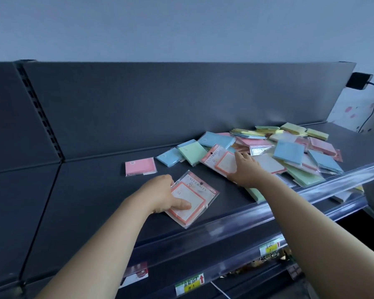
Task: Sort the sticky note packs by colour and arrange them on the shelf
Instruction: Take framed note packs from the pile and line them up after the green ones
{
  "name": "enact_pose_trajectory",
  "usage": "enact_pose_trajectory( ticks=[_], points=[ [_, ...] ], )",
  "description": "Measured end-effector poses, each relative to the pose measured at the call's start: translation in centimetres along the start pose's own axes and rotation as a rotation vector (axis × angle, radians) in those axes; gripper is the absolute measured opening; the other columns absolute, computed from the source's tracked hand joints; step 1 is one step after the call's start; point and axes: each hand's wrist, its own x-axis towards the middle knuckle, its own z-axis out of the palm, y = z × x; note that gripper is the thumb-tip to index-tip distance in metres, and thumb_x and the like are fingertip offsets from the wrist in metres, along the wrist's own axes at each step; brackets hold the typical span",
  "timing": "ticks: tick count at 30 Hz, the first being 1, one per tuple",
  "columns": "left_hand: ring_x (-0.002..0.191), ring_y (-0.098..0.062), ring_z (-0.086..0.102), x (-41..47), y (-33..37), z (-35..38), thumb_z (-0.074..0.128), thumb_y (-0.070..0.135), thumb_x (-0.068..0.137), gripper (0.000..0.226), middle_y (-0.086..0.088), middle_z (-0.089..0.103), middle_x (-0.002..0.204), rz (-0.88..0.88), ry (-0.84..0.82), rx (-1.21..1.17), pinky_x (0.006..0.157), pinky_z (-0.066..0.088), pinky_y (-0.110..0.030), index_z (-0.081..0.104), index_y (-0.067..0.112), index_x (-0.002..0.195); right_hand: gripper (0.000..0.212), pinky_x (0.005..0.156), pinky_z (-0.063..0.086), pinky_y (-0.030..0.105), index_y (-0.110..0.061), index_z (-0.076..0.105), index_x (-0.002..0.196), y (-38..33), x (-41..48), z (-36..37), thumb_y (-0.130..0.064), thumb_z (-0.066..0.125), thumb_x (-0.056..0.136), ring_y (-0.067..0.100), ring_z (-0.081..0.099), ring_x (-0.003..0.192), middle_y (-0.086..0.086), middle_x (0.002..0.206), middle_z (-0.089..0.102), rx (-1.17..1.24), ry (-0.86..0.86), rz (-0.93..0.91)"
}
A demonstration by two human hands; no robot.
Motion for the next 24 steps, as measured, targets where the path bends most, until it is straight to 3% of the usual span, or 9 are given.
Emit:
enact_pose_trajectory(
  ticks=[7,10,13,17,19,21,24],
  points=[
    [0.092,-0.016,0.057,-0.9,-1.0,0.5,0.079,0.05,0.071,0.055,0.006,0.057,0.103,0.0,0.201,-0.14,0.08,0.05,-0.036,0.045,0.02,0.102,0.099,0.098,0.04,0.036,-0.008,0.035,0.136,-1.4,-0.5,-0.3,-0.044,0.086,0.06,0.028,0.043,0.12,0.014,0.136,0.033,0.064,0.144,-0.002],
    [0.089,-0.016,0.055,-1.7,-1.5,0.0,0.077,0.043,0.077,0.054,0.004,0.053,0.102,0.007,0.302,-0.231,0.066,0.046,-0.032,0.04,0.015,0.105,0.077,0.084,0.048,0.035,-0.012,0.045,0.128,-2.5,-1.3,-0.7,-0.034,0.085,0.066,0.026,0.054,0.104,0.011,0.129,0.044,0.182,0.192,-0.02],
    [0.09,-0.019,0.057,-2.6,-2.6,-0.5,0.072,0.038,0.083,0.048,0.003,0.056,0.104,0.008,0.424,-0.32,0.069,0.049,-0.034,0.041,0.013,0.11,0.047,0.061,0.041,0.027,-0.014,0.05,0.121,-4.2,-2.3,-1.4,-0.022,0.073,0.081,0.02,0.054,0.087,0.0,0.105,0.055,0.29,0.25,-0.092],
    [0.083,-0.019,0.058,-4.5,-4.7,-1.3,0.054,0.03,0.096,0.024,0.007,0.053,0.099,-0.02,0.529,-0.456,0.069,0.055,-0.041,0.036,0.018,0.108,0.026,0.067,0.041,0.028,-0.015,0.052,0.113,-7.0,-3.5,-1.4,-0.012,0.059,0.088,0.02,0.058,0.087,-0.001,0.098,0.059,0.612,0.321,-0.157],
    [0.081,-0.02,0.059,-5.7,-5.9,-1.7,0.045,0.029,0.1,0.017,0.008,0.051,0.094,-0.058,0.564,-0.466,0.072,0.056,-0.046,0.035,0.016,0.107,0.024,0.062,0.04,0.027,-0.014,0.054,0.112,-8.8,-3.9,-0.9,-0.012,0.058,0.088,0.019,0.059,0.084,-0.001,0.098,0.062,0.711,0.3,-0.191],
    [0.077,-0.024,0.061,-7.1,-7.2,-2.2,0.038,0.028,0.102,0.015,0.004,0.051,0.098,-0.1,0.608,-0.471,0.061,0.055,-0.038,0.034,0.016,0.108,0.025,0.055,0.038,0.025,-0.012,0.056,0.113,-10.8,-4.3,-0.2,-0.012,0.058,0.088,0.016,0.059,0.08,-0.001,0.098,0.064,0.802,0.252,-0.212],
    [0.07,-0.023,0.059,-9.4,-9.4,-3.0,0.032,0.025,0.103,0.013,0.0,0.05,0.106,-0.159,0.66,-0.5,0.036,0.038,-0.014,0.034,0.014,0.11,0.024,0.055,0.04,0.023,-0.013,0.056,0.112,-14.4,-5.3,1.1,-0.011,0.059,0.088,0.017,0.062,0.085,0.0,0.101,0.066,0.876,0.192,-0.251]
  ],
)
